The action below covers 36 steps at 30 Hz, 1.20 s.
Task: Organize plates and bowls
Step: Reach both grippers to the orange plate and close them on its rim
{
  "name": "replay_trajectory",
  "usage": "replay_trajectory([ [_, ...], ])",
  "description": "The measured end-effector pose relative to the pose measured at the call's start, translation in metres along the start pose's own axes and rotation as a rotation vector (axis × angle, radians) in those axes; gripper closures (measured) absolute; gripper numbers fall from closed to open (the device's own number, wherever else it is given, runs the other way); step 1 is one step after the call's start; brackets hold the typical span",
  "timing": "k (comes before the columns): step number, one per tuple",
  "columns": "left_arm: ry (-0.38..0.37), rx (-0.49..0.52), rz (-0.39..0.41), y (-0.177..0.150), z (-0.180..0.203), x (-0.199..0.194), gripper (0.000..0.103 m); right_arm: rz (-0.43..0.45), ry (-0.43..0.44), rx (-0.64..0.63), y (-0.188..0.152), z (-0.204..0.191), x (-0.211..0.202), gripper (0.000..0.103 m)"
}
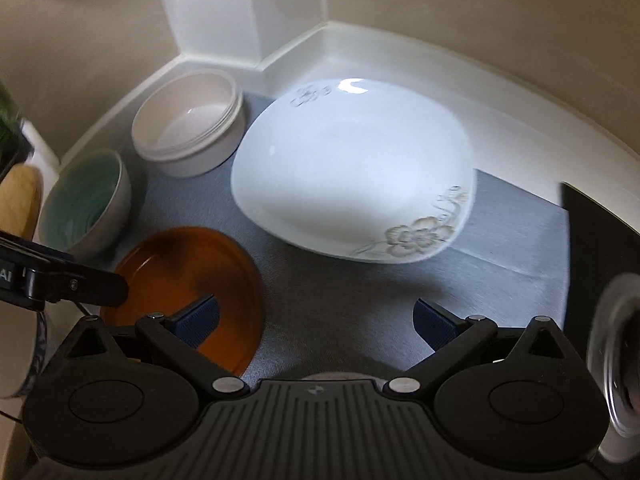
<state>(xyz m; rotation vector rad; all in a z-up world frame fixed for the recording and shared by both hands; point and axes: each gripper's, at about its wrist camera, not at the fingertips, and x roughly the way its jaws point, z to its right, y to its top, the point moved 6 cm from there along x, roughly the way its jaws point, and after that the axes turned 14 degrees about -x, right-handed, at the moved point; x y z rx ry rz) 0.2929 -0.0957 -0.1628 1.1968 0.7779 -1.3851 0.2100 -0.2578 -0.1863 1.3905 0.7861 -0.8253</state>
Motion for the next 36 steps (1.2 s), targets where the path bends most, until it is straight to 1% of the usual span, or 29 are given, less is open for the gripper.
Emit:
replay_trajectory([
  [3, 0.014, -0.009, -0.018, 0.000, -0.006, 0.005, 0.027, -0.029, 0.040, -0.017, 0.003, -0.004, 0.014, 0.003],
  [7, 0.036, -0.009, -0.031, 0.002, -0.011, 0.011, 0.027, -0.069, 0.089, -0.030, 0.005, -0.010, 0.032, 0.006],
  [10, 0.045, -0.014, -0.040, 0.004, -0.014, 0.016, 0.027, -0.100, 0.118, -0.025, 0.004, -0.015, 0.044, 0.014],
  [11, 0.047, -0.014, -0.046, 0.004, -0.015, 0.017, 0.027, -0.106, 0.130, -0.021, 0.003, -0.016, 0.047, 0.014],
  [13, 0.052, -0.013, -0.059, 0.004, -0.015, 0.022, 0.027, -0.091, 0.121, -0.047, 0.004, -0.020, 0.046, 0.015],
  [14, 0.052, -0.011, -0.065, 0.003, -0.015, 0.024, 0.027, -0.086, 0.112, -0.061, 0.003, -0.022, 0.045, 0.022],
  [15, 0.051, -0.008, -0.070, 0.003, -0.014, 0.025, 0.027, -0.075, 0.098, -0.076, 0.003, -0.023, 0.043, 0.032],
  [16, 0.050, -0.007, -0.075, 0.002, -0.012, 0.026, 0.027, -0.067, 0.080, -0.096, 0.003, -0.024, 0.041, 0.038],
  [17, 0.046, -0.005, -0.079, 0.001, -0.012, 0.027, 0.027, -0.057, 0.064, -0.118, 0.002, -0.023, 0.038, 0.054],
  [18, 0.043, -0.004, -0.084, 0.001, -0.011, 0.028, 0.027, -0.047, 0.051, -0.130, 0.001, -0.022, 0.036, 0.068],
  [19, 0.041, -0.004, -0.090, 0.001, -0.010, 0.031, 0.027, -0.036, 0.057, -0.128, 0.000, -0.020, 0.034, 0.073],
  [20, 0.040, -0.007, -0.097, 0.001, -0.010, 0.033, 0.027, -0.030, 0.067, -0.116, -0.001, -0.017, 0.032, 0.089],
  [21, 0.041, -0.012, -0.106, 0.001, -0.010, 0.035, 0.027, -0.027, 0.077, -0.103, -0.002, -0.015, 0.031, 0.095],
  [24, 0.044, -0.036, -0.133, 0.000, -0.012, 0.045, 0.027, -0.015, 0.093, -0.066, -0.007, -0.008, 0.029, 0.095],
  [25, 0.041, -0.043, -0.141, 0.000, -0.013, 0.048, 0.029, -0.013, 0.094, -0.054, -0.009, -0.005, 0.027, 0.095],
  [27, 0.031, -0.051, -0.146, 0.000, -0.011, 0.053, 0.034, -0.011, 0.103, -0.035, -0.012, -0.001, 0.025, 0.096],
  [28, 0.013, -0.043, -0.136, 0.001, -0.009, 0.052, 0.041, -0.008, 0.110, -0.023, -0.013, 0.001, 0.024, 0.096],
  [29, 0.002, -0.041, -0.142, 0.001, -0.006, 0.054, 0.042, -0.007, 0.114, -0.013, -0.013, 0.002, 0.023, 0.096],
  [30, 0.005, -0.041, -0.136, 0.002, -0.005, 0.054, 0.047, -0.005, 0.116, -0.008, -0.014, 0.003, 0.021, 0.096],
  [32, 0.020, -0.038, -0.124, 0.003, -0.005, 0.053, 0.051, -0.003, 0.112, -0.005, -0.015, 0.004, 0.018, 0.096],
  [33, 0.031, -0.037, -0.110, 0.004, -0.005, 0.053, 0.061, -0.001, 0.110, -0.002, -0.016, 0.004, 0.018, 0.096],
  [34, 0.049, -0.032, -0.094, 0.005, -0.006, 0.053, 0.078, 0.001, 0.107, 0.002, -0.017, 0.005, 0.018, 0.096],
  [35, 0.062, -0.032, -0.087, 0.006, -0.008, 0.052, 0.085, 0.002, 0.102, 0.009, -0.017, 0.007, 0.017, 0.096],
  [36, 0.060, -0.039, -0.090, 0.006, -0.011, 0.052, 0.091, 0.004, 0.100, 0.016, -0.016, 0.008, 0.017, 0.096],
])
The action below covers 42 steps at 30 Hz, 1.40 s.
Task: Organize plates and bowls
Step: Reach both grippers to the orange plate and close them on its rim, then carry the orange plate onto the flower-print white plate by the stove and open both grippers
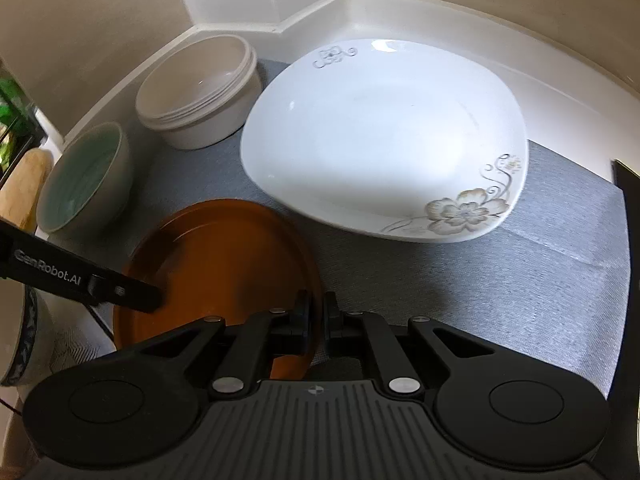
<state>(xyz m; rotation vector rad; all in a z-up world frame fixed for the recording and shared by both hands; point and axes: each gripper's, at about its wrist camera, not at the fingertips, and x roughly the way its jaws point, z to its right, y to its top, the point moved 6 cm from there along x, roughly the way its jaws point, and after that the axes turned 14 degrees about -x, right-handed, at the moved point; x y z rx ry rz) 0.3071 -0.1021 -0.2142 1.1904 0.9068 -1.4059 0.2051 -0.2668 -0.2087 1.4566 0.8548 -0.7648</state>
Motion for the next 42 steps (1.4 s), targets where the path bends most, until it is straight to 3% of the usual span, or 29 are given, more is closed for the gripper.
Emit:
replay_trajectory([
  [3, -0.018, -0.005, 0.009, -0.001, -0.005, -0.006, 0.096, 0.013, 0.005, 0.015, 0.000, 0.003, -0.007, 0.096],
  [13, -0.060, 0.025, 0.130, -0.007, -0.006, -0.054, 0.097, 0.100, 0.017, 0.012, 0.020, -0.002, -0.035, 0.096],
  [19, -0.099, 0.121, 0.135, -0.020, 0.029, -0.067, 0.097, 0.135, -0.010, 0.044, 0.011, 0.005, -0.068, 0.096],
  [31, -0.124, 0.437, -0.020, -0.100, 0.109, -0.013, 0.096, 0.045, -0.168, 0.199, -0.105, 0.032, -0.133, 0.096],
  [42, -0.078, 0.543, -0.052, -0.125, 0.130, 0.019, 0.095, -0.011, -0.210, 0.275, -0.155, 0.026, -0.107, 0.095],
])
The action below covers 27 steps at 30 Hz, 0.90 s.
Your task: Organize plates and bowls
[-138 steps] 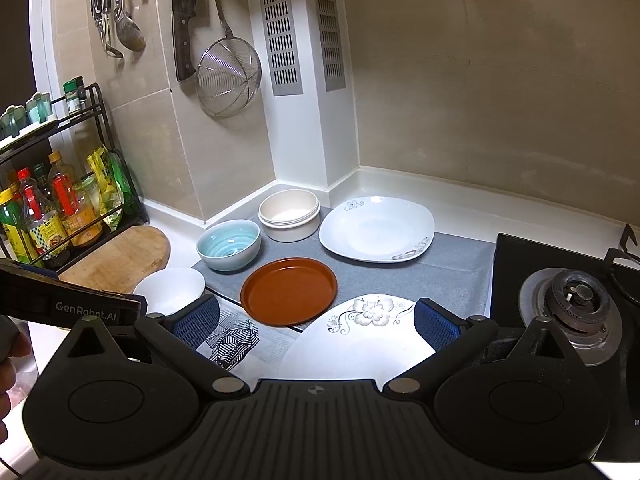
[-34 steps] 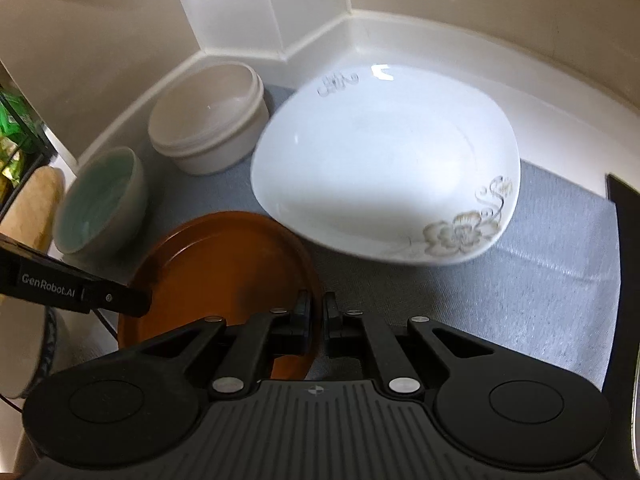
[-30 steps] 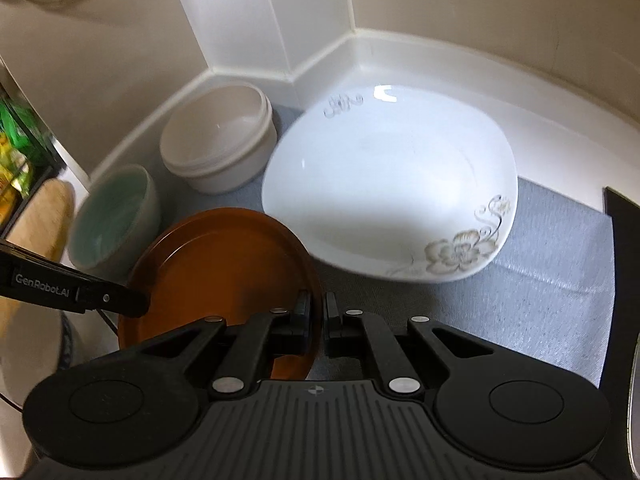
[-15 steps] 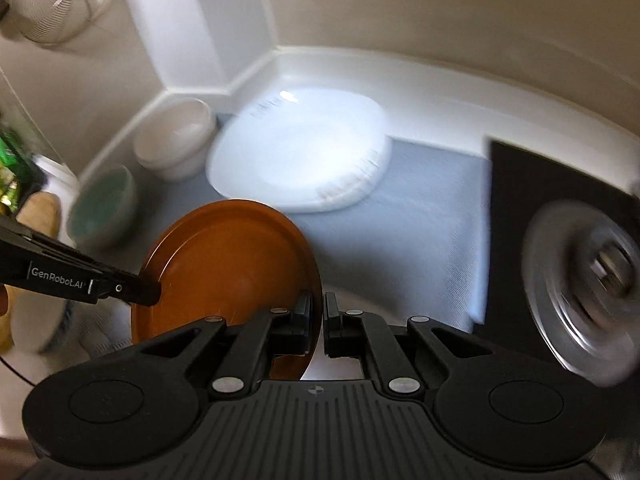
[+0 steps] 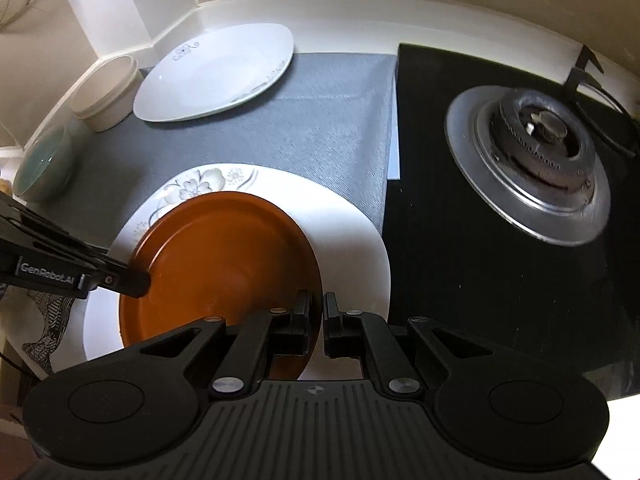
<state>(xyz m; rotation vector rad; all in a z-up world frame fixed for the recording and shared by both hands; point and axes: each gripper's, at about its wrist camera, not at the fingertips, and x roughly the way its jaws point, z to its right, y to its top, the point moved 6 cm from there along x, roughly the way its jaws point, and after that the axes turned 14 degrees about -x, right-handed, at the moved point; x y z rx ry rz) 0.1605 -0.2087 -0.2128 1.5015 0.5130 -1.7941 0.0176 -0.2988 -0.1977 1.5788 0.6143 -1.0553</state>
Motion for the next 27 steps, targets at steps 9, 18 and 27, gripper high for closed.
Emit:
replay_trajectory([
  [9, -0.062, -0.009, 0.131, 0.003, -0.011, -0.035, 0.019, 0.097, -0.042, 0.071, -0.003, 0.013, -0.034, 0.026],
  [18, 0.030, -0.083, 0.153, 0.009, -0.034, -0.023, 0.013, 0.044, 0.025, 0.248, -0.030, 0.027, -0.017, 0.025],
  [27, 0.026, -0.128, 0.087, -0.002, -0.047, -0.005, 0.013, 0.032, 0.021, 0.178, -0.008, 0.003, -0.005, 0.020],
])
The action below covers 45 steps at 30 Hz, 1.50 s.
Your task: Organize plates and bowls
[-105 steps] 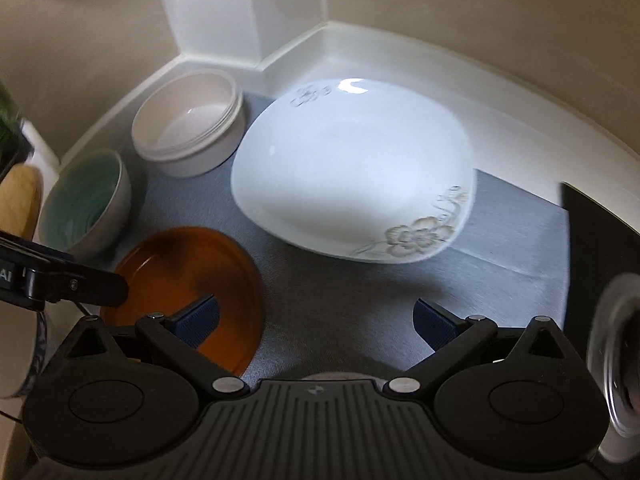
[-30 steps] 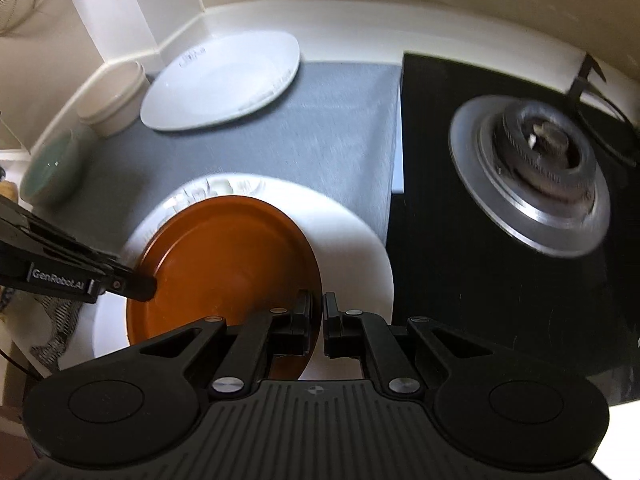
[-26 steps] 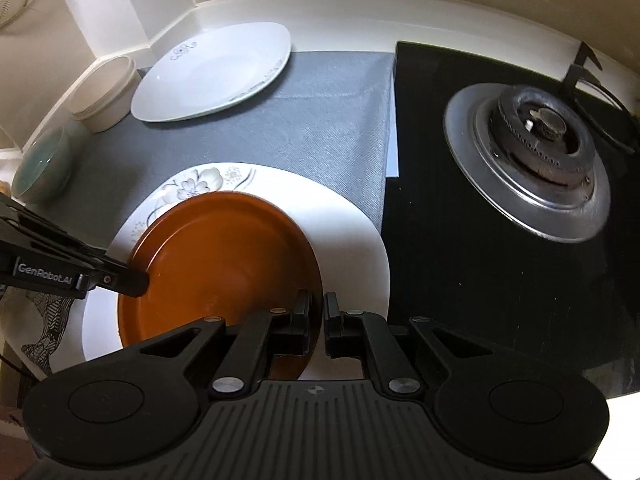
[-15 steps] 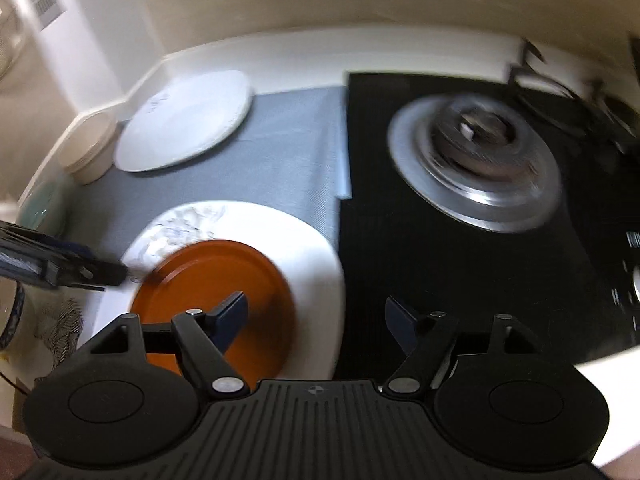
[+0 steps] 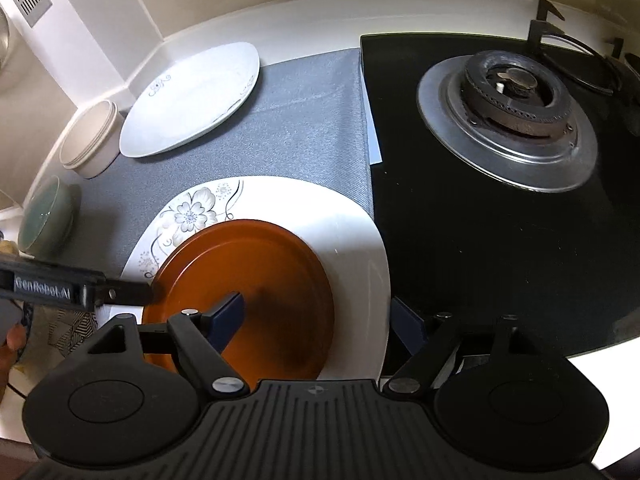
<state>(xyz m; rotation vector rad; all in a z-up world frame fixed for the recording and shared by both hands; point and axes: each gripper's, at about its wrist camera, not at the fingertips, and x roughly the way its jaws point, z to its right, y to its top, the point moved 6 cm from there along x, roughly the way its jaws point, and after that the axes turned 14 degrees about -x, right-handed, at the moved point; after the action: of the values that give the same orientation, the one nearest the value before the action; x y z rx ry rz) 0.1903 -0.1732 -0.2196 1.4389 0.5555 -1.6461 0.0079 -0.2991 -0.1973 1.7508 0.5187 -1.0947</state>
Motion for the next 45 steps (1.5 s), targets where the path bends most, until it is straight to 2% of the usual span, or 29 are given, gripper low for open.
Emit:
replay_trajectory([
  [5, -0.011, -0.019, -0.001, 0.000, -0.002, 0.002, 0.013, 0.017, -0.028, -0.038, 0.012, -0.009, 0.004, 0.021],
  [8, -0.001, -0.036, 0.001, 0.004, -0.007, 0.001, 0.013, 0.069, 0.071, -0.063, 0.023, -0.026, 0.002, 0.024],
  [9, 0.004, -0.036, 0.007, 0.006, -0.007, 0.000, 0.013, 0.078, 0.076, -0.085, 0.027, -0.034, 0.001, 0.024],
  [13, 0.008, -0.034, 0.013, 0.011, -0.007, -0.005, 0.013, 0.115, 0.040, -0.179, 0.031, -0.052, -0.003, 0.023],
  [22, -0.003, -0.001, -0.008, 0.010, 0.002, 0.000, 0.013, 0.084, -0.030, 0.016, -0.006, -0.007, -0.016, 0.022],
  [27, -0.003, 0.013, -0.024, 0.007, 0.007, 0.006, 0.013, 0.050, -0.021, 0.042, -0.019, -0.007, -0.009, 0.022],
  [30, -0.001, 0.019, -0.036, 0.005, 0.009, 0.009, 0.013, 0.041, -0.013, 0.038, -0.024, -0.013, -0.005, 0.017],
  [45, 0.009, -0.006, -0.024, 0.003, 0.008, 0.007, 0.013, 0.046, -0.006, 0.051, -0.013, -0.015, 0.004, 0.013],
])
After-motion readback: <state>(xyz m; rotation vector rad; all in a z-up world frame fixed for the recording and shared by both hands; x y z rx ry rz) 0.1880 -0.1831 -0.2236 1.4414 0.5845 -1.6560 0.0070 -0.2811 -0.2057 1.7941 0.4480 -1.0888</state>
